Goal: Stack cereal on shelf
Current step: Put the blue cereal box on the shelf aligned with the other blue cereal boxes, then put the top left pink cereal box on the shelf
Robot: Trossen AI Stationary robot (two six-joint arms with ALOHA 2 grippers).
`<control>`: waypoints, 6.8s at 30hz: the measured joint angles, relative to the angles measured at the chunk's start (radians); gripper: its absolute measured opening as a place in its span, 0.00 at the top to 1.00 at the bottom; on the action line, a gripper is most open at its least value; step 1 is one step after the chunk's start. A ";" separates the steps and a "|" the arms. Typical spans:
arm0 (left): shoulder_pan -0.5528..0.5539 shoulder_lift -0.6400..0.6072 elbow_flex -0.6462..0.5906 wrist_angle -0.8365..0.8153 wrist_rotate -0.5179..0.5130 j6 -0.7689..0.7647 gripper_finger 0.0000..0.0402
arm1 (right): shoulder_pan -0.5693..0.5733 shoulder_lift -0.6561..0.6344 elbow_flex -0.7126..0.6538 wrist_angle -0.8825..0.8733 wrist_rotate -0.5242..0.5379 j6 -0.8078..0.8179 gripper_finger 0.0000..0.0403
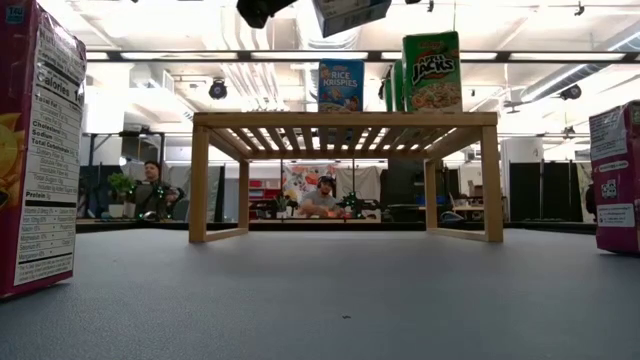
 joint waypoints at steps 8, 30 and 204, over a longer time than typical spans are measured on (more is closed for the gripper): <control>0.010 -0.013 0.007 -0.051 -0.008 0.001 0.34 | 0.000 0.000 0.000 0.000 0.004 0.000 0.64; 0.095 -0.015 0.006 -0.116 -0.009 0.019 0.61 | 0.000 -0.072 0.000 -0.092 0.031 -0.018 0.42; -0.552 -0.132 0.122 -1.656 -0.038 -1.144 0.21 | 0.024 -0.192 -0.001 -0.306 0.123 0.035 0.41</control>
